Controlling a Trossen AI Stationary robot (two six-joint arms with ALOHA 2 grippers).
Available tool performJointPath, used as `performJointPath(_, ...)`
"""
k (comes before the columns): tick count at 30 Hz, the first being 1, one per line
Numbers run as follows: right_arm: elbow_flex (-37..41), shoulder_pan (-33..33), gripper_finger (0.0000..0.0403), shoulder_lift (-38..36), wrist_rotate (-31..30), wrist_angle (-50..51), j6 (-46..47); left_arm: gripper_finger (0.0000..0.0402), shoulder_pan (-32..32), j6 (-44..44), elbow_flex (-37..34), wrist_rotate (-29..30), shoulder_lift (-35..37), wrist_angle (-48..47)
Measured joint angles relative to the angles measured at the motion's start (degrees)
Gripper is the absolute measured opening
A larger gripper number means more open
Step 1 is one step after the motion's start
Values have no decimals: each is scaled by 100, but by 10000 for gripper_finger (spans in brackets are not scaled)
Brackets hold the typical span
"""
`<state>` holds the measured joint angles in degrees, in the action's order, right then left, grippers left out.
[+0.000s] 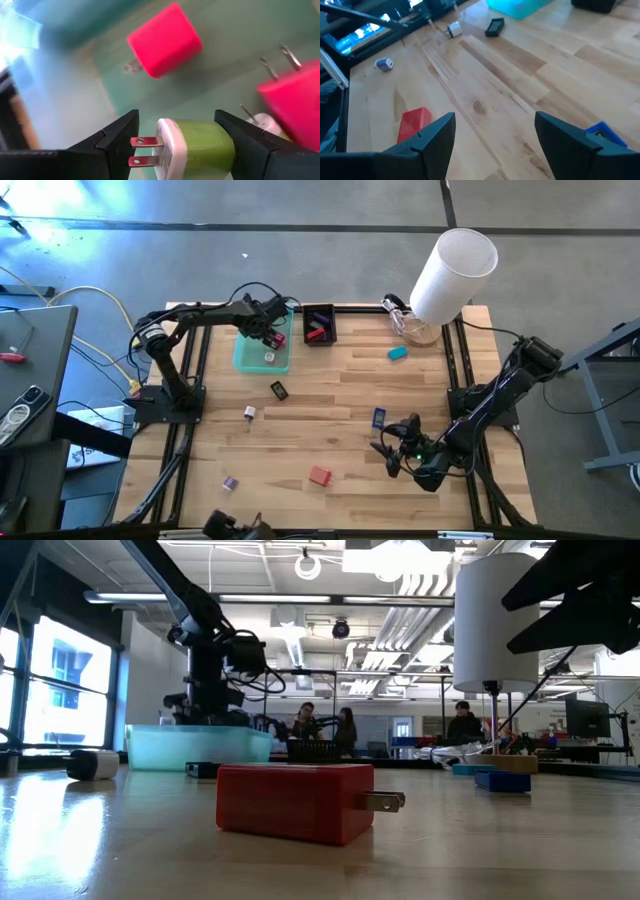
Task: Pick & Place Office items
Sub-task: Put the green charger adapter into the green bin
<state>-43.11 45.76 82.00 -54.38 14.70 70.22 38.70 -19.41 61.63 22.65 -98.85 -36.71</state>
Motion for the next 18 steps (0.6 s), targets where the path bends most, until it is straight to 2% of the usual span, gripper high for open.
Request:
performJointPath(6,0,0,260,0,91,-2,0,241,44,210,0,-373,-2,-72)
performJointPath(18,0,0,260,0,52,-54,0,241,57,-12,0,-341,-2,-79)
